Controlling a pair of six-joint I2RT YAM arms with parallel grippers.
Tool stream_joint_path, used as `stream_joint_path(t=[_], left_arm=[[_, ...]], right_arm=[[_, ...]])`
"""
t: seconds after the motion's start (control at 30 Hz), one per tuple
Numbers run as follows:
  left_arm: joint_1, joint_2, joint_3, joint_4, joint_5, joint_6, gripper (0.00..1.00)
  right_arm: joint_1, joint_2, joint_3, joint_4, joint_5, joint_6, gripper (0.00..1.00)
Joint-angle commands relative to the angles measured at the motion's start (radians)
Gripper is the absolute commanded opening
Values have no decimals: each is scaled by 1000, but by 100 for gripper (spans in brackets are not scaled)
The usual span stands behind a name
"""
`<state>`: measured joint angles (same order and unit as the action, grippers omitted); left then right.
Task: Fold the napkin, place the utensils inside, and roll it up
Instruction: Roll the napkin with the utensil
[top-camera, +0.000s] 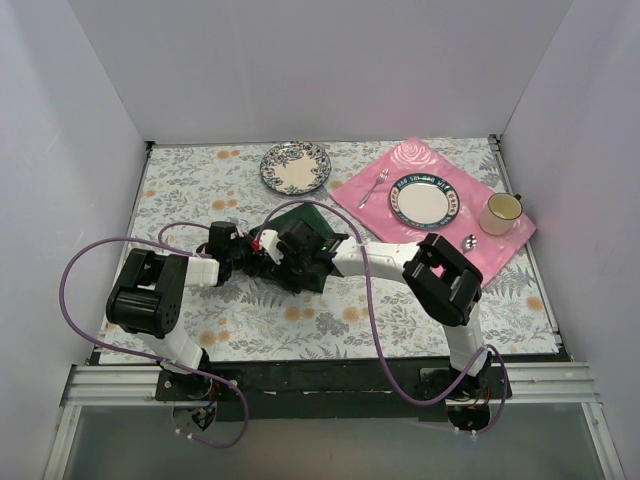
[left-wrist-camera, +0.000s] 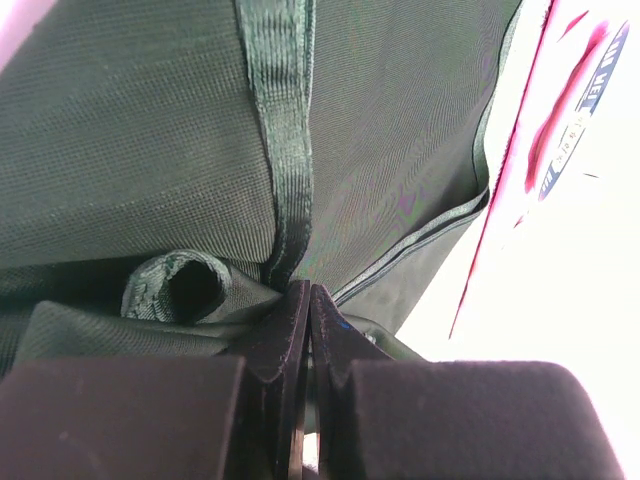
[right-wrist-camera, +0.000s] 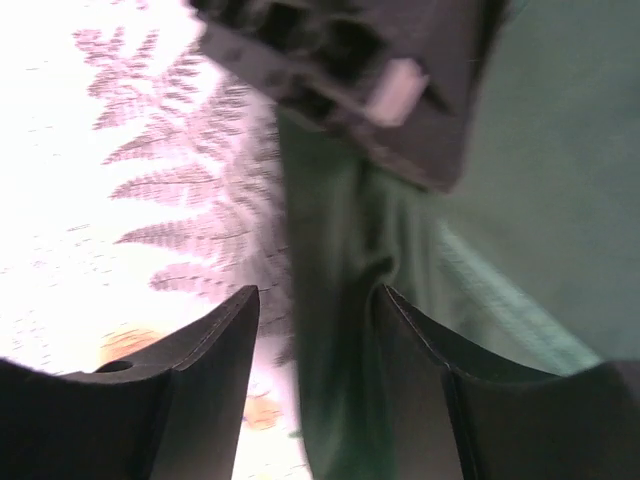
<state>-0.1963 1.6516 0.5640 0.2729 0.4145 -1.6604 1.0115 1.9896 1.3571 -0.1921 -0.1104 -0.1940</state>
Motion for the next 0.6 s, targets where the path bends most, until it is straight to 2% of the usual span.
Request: stream_joint_path(t=[0.0, 0.2, 0.3, 0.37, 0.43, 0.57], left_arm=[[11, 53, -35, -169, -108, 65, 0], [14, 51, -29, -175, -92, 67, 0], [15, 47, -13, -189, -85, 80, 0], [15, 33, 8, -213, -85, 106, 0], [17, 8, 34, -245, -85, 128, 0], [20, -78, 132, -378, -88, 194, 0]], right_arm=[[-13, 32, 19, 49, 78, -54, 57], [-8, 77, -30, 85, 104, -64, 53], [-8, 95, -55, 95, 129, -36, 44], [-8, 97, -70, 103, 117, 8, 32], [-10, 94, -88, 102, 65, 33, 23], [-10, 86, -102, 96, -53, 108, 14]])
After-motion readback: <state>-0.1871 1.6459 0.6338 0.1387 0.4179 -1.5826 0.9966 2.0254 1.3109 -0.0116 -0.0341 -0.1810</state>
